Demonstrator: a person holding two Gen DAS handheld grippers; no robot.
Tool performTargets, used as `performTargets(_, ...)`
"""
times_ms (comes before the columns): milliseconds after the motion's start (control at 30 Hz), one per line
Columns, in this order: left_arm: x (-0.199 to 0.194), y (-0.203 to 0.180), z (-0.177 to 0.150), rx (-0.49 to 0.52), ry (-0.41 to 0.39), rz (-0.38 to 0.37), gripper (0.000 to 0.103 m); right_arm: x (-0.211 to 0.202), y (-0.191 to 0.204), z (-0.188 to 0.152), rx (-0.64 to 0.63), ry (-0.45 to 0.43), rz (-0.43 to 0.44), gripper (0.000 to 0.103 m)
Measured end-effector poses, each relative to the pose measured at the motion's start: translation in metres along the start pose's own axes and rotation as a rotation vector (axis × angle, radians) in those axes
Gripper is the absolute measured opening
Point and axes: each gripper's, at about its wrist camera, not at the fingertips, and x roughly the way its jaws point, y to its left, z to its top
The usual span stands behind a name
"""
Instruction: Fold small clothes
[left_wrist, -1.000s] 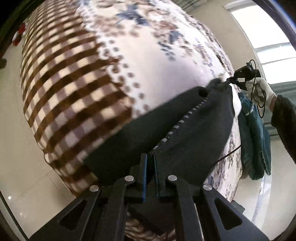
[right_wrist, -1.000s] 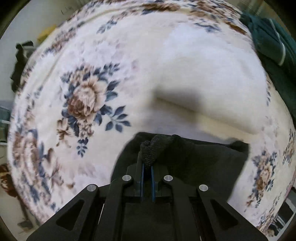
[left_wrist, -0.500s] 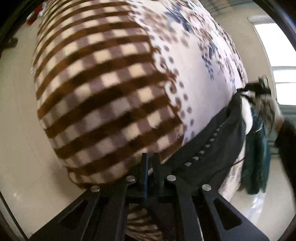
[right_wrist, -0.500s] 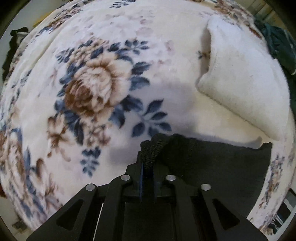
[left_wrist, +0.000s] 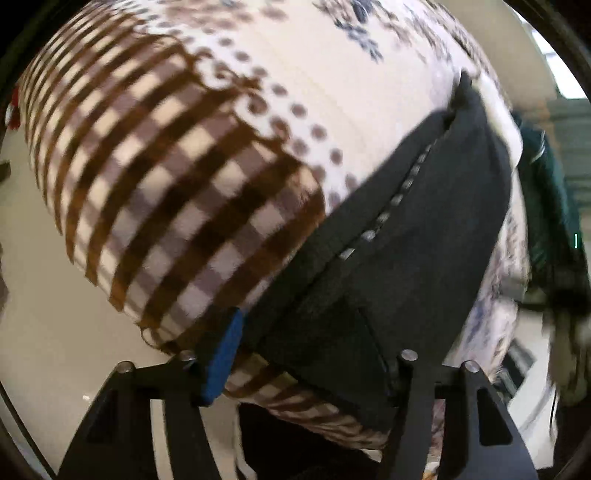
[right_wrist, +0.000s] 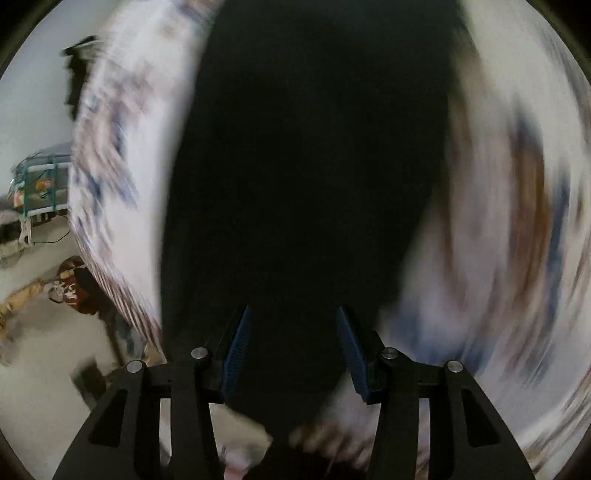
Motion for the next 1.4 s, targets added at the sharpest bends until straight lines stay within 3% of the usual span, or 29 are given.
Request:
performTargets(33,0.003,-0.003,0.002,0.015,0.003,0.028,0.005,0.018,-0.015,-0.024,0.037,0.038,0.017,0.05)
performTargets(133,-0.001,0.0,0.004,-0.007,-0.025,0.068,0.005,0.064,-0.052,-0.085,0.16,0.1,0.065,0.05)
performTargets(233,-0.015,-0.005,0.005,0.014,-0.022,0.073,0.005,0.075,-0.072,-0.111,0.208,0.066,0.081,0.05)
performTargets(300,-0.028,-0.019,0.008,0.037,0.001,0.066,0.009,0.07,-0.082,-0.114,0.235,0.028,0.103,0.05)
performTargets(333,-0.037,-0.029,0.01,0.051,0.015,0.063,0.017,0.067,-0.082,-0.111,0.239,0.014,0.113,0.05)
performTargets(367,-0.044,-0.037,0.013,0.068,0.02,0.074,0.032,0.058,-0.084,-0.107,0.242,-0.009,0.128,0.05)
performTargets(433,-0.06,-0.067,0.03,0.122,-0.009,0.047,0.051,0.035,-0.089,-0.095,0.247,-0.065,0.147,0.051)
performTargets(467,-0.064,-0.082,0.04,0.143,-0.029,0.025,0.059,0.021,-0.092,-0.087,0.25,-0.097,0.155,0.053)
performTargets(533,-0.067,-0.114,0.074,0.182,-0.079,-0.035,0.061,-0.005,-0.098,-0.069,0.264,-0.166,0.176,0.064)
performTargets(700,-0.016,-0.201,0.191,0.307,-0.118,-0.142,0.061,-0.06,-0.124,-0.002,0.319,-0.313,0.203,0.064)
performTargets(800,0.037,-0.257,0.267,0.388,-0.088,-0.161,0.061,-0.09,-0.14,0.054,0.341,-0.403,0.19,0.064)
performTargets(900,0.076,-0.292,0.319,0.439,-0.045,-0.161,0.061,-0.109,-0.158,0.116,0.38,-0.455,0.204,0.064)
performTargets(1033,0.119,-0.318,0.362,0.496,0.016,-0.189,0.057,-0.124,-0.181,0.192,0.448,-0.516,0.252,0.064)
performTargets(1067,0.123,-0.32,0.366,0.504,0.028,-0.216,0.024,-0.126,-0.188,0.208,0.467,-0.527,0.267,0.064)
performTargets(1100,0.131,-0.322,0.371,0.513,0.051,-0.224,0.003,-0.124,-0.193,0.226,0.49,-0.525,0.266,0.064)
performTargets(1133,0.133,-0.321,0.371,0.524,0.059,-0.227,0.004,-0.122,-0.199,0.24,0.507,-0.514,0.271,0.06)
performTargets(1167,0.131,-0.321,0.371,0.537,0.053,-0.242,0.004,-0.12,-0.203,0.251,0.511,-0.504,0.269,0.05)
performTargets(1200,0.126,-0.322,0.37,0.55,0.036,-0.252,0.004,-0.118,-0.205,0.26,0.505,-0.494,0.239,0.01)
performTargets(1333,0.131,-0.33,0.392,0.553,0.052,-0.275,0.004,-0.127,-0.208,0.271,0.509,-0.571,0.097,0.005)
performTargets(1400,0.137,-0.326,0.398,0.513,0.084,-0.256,0.009,-0.119,-0.213,0.281,0.53,-0.534,0.1,0.004)
